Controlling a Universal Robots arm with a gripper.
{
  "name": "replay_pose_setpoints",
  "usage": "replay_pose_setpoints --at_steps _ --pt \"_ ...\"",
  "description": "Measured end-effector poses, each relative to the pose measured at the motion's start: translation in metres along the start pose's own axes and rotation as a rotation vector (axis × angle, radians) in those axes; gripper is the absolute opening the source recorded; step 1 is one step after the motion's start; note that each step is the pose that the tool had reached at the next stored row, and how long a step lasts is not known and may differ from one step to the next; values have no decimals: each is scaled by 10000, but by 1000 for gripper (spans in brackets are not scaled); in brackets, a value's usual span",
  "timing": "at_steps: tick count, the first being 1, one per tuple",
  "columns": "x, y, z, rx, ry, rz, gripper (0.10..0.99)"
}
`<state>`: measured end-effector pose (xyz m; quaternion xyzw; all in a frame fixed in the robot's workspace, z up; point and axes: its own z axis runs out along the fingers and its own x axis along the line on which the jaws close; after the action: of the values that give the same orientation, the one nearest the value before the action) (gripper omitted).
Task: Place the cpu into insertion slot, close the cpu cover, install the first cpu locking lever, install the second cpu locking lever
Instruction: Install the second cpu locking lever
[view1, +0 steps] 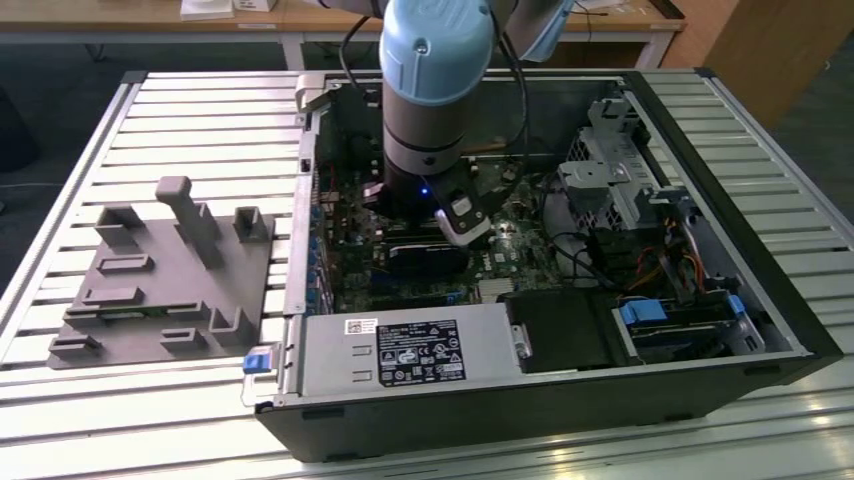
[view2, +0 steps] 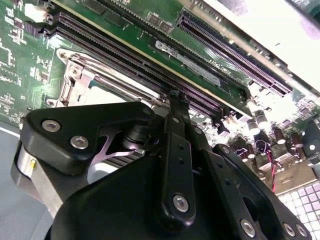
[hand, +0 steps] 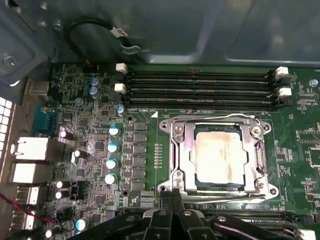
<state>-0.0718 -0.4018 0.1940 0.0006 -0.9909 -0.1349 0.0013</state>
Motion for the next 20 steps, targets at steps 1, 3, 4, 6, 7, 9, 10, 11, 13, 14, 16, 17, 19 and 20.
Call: replay_pose_setpoints --at_steps 1,3,4,6,7,9,10,11,13,14,16,17,19,20 --pt "1 -1 2 -29 0 1 106" --pt "3 -2 8 -96 -1 0 106" --pt "5 -3 10 -124 0 -1 106" --pt "14 -4 16 -178 -2 0 106" --pt "19 -5 19 -202 -2 -1 106" --pt "31 -7 27 -249 -4 -1 106" --pt "35 -7 33 -271 -4 -1 106" --pt "38 -7 40 -289 -4 -2 106" --pt "44 -7 53 -307 -2 -1 106" --pt "47 -8 57 -312 -1 0 106" --pt "48 -7 58 -322 -1 -2 106" --pt "49 -7 59 -325 -2 -2 106" --pt "53 -3 46 -330 -5 -2 106" --pt "53 3 29 -334 -6 -3 106"
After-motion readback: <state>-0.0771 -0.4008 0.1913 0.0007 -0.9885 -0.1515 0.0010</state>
